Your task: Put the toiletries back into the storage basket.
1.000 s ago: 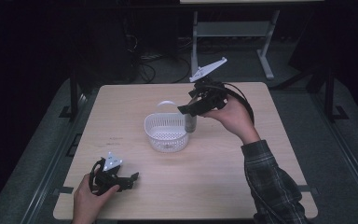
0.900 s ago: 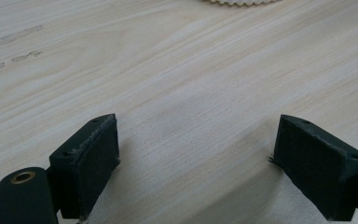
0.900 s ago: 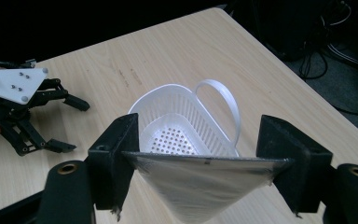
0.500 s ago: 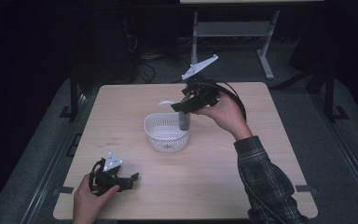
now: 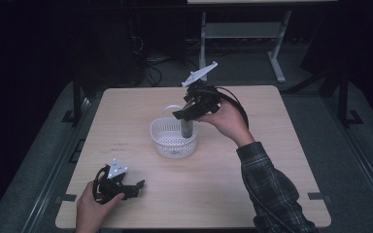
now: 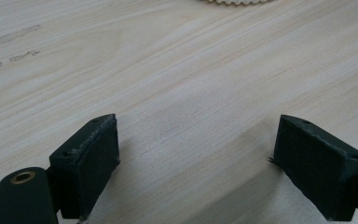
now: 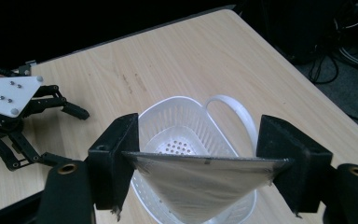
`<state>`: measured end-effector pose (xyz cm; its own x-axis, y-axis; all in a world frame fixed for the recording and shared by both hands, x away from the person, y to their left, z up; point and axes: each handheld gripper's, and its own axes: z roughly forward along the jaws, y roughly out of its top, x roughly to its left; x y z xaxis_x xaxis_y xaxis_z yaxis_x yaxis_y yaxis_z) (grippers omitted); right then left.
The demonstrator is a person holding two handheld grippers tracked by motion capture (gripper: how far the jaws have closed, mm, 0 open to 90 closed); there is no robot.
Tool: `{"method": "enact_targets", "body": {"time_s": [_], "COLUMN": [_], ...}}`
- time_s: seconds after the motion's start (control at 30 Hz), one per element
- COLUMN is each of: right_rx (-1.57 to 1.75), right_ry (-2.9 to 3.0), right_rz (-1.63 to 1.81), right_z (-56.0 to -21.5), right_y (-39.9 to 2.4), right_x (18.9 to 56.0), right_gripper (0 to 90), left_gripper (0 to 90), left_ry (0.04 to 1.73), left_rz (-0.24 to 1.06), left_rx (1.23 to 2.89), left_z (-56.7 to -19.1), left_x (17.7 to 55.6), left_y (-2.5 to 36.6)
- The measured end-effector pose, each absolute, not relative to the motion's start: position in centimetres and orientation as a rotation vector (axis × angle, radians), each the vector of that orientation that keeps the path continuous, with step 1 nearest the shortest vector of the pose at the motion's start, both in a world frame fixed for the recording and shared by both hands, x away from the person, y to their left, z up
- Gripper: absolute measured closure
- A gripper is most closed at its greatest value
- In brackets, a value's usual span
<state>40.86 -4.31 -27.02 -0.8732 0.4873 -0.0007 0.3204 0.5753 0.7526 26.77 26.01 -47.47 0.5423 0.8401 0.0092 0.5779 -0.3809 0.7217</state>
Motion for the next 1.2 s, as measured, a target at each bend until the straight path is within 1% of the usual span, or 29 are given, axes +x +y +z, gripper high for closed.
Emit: {"method": "enact_targets", "body": {"time_s": [1.2], "right_rx": [0.711], "right_ry": [2.671], "right_rz": [1.088], "right_z": [-32.1], "right_y": [-3.1], "right_x": [41.7], "right_gripper": [30.0], "left_gripper": [13.0], "left_ry": [1.138], "left_rz": [0.501], "left_rx": [2.101], "left_z": [-47.5], "left_x": [26.7], "left_y": [26.0]}}
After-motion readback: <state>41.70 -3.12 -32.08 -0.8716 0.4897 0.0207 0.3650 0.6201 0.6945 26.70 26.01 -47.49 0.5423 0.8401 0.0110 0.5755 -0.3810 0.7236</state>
